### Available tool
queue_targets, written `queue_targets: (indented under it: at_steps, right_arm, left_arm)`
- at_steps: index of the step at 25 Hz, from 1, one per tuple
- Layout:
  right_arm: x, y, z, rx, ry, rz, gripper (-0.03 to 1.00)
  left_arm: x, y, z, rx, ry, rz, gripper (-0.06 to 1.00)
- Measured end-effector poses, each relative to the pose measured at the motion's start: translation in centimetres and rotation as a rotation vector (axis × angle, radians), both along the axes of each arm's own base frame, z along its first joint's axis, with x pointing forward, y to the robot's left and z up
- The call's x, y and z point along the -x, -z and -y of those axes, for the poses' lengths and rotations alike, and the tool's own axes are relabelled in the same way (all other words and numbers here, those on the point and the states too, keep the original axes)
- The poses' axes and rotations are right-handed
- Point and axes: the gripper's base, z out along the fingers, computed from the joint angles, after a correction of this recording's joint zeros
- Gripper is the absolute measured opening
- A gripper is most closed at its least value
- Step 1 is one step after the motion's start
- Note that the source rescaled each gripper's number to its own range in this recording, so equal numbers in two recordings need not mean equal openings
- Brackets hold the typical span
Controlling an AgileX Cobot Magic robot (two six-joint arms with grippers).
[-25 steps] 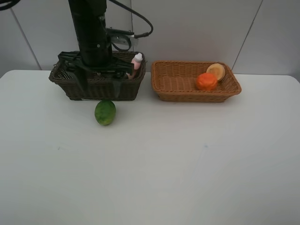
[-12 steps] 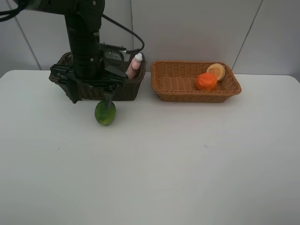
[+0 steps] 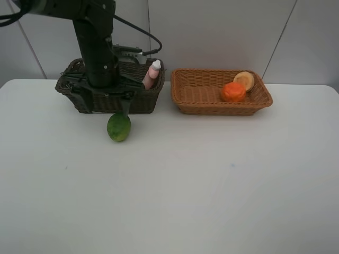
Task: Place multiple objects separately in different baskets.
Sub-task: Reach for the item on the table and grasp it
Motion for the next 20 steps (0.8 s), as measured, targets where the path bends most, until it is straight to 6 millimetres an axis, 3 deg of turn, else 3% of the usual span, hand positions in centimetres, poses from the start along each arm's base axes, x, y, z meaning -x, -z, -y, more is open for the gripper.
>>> queue_targets:
  at_steps: [7,20]
  right_arm:
    - [0.0,0.0,0.0,0.000,0.000,0.000,0.94]
    - [0.0,0.0,0.0,0.000,0.000,0.000,0.94]
  left_arm:
    - [-0.5,1.8,0.2,-0.006,0.003,-0.013,1.00]
    - [-1.2,3.5,0.2,0.002,0.000,-0.003,1.00]
